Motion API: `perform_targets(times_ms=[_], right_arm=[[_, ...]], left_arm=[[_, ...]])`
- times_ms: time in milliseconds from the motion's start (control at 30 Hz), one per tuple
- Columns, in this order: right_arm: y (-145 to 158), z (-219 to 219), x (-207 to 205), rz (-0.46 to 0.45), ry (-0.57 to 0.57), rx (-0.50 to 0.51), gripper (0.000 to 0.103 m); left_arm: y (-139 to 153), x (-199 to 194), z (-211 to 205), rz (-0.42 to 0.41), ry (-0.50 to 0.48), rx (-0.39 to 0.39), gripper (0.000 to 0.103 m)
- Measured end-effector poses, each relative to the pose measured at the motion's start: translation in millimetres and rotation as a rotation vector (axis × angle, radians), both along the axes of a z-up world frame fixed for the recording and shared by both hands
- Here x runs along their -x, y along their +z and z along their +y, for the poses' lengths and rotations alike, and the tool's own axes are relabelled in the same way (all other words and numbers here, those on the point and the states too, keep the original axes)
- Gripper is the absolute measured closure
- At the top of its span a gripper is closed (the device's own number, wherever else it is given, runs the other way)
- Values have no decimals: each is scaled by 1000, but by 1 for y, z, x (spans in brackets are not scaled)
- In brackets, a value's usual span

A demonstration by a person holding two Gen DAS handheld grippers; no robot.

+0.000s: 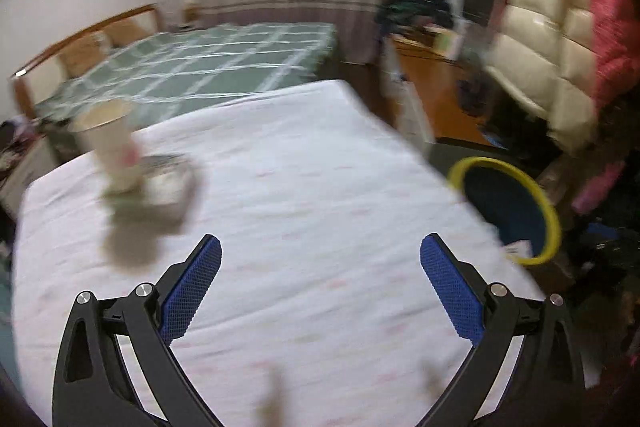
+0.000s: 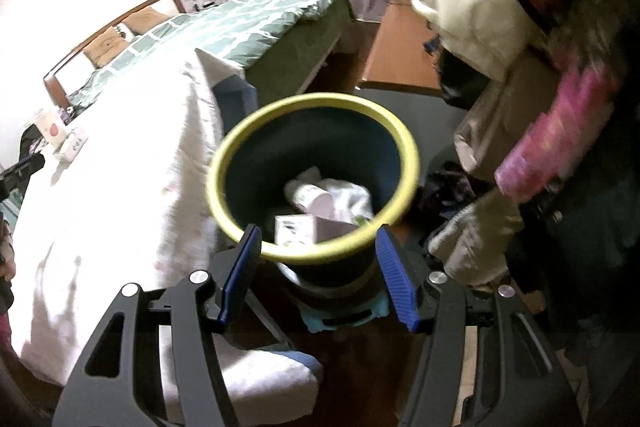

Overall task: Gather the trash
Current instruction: 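Carry the bottle with the left tool over the bin and release, then grasp the paper cup off the book with the right tool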

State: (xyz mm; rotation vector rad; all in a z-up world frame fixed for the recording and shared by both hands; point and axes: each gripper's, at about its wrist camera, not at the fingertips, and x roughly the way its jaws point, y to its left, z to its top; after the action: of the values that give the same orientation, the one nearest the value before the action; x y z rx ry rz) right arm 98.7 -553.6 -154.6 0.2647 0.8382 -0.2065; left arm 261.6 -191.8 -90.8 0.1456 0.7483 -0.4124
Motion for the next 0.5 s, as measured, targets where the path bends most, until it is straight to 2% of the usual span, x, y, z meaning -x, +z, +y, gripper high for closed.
perform_targets(times_ms=[133, 300, 400, 500], right_arm=[[15, 28, -25, -30, 65, 5, 46], [35, 79, -72, -62, 192, 2, 45], [42, 113, -100, -67, 279, -1, 45], [46, 147, -125, -67, 356, -1, 44]], left_arm=[[-9, -17, 63, 8, 134, 13, 5], [-24, -40, 138, -19, 309, -25, 5], [-29, -49, 174, -18, 391, -30, 5], [-35, -52, 201, -18, 435, -3, 5]])
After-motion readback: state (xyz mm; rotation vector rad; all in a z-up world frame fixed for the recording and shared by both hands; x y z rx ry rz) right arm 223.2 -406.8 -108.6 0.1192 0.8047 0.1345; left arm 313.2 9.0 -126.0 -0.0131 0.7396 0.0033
